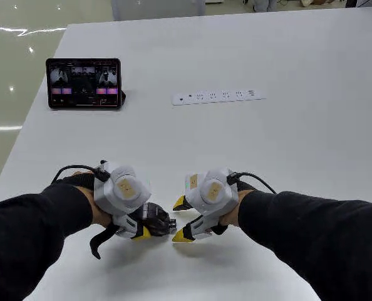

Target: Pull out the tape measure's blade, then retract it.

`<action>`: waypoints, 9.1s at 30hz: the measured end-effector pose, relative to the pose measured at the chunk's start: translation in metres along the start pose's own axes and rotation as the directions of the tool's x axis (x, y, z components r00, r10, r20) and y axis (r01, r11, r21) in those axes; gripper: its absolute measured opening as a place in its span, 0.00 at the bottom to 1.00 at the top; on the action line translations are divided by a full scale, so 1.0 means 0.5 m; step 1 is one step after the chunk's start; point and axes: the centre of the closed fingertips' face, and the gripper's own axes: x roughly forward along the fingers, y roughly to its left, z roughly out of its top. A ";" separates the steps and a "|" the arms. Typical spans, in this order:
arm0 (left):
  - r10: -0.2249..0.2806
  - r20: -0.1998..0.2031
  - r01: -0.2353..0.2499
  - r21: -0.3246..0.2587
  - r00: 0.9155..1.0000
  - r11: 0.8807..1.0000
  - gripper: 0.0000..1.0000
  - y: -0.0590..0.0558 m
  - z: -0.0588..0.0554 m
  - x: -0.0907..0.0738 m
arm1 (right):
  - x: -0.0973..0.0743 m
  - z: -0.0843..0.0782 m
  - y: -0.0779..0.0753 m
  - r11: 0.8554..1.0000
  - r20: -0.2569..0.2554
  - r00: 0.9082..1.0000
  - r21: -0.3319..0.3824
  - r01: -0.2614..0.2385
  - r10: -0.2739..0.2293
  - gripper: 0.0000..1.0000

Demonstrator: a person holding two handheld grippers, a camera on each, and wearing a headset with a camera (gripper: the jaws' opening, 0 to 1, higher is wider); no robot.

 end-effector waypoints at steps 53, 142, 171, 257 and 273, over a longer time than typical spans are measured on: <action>0.006 0.014 -0.005 -0.028 1.000 1.000 0.35 0.001 0.003 0.003 | -0.031 -0.041 -0.001 0.999 -0.046 0.998 0.040 -0.035 0.037 0.10; -0.005 -0.002 0.005 0.010 1.000 1.000 0.35 -0.001 0.005 0.007 | -0.106 -0.124 -0.003 0.996 -0.084 0.996 0.080 -0.028 0.034 0.10; 0.000 -0.014 0.000 0.021 1.000 1.000 0.35 -0.001 0.004 0.006 | -0.143 -0.163 0.000 0.995 -0.087 0.996 0.097 -0.016 0.024 0.10; 0.002 0.010 -0.002 0.020 1.000 1.000 0.34 -0.005 0.011 0.009 | -0.220 -0.242 -0.005 0.989 -0.104 0.994 0.148 0.001 0.015 0.10; -0.002 0.007 0.002 0.022 1.000 1.000 0.34 -0.004 0.011 0.011 | -0.241 -0.267 -0.004 0.988 -0.123 0.992 0.155 0.024 -0.005 0.10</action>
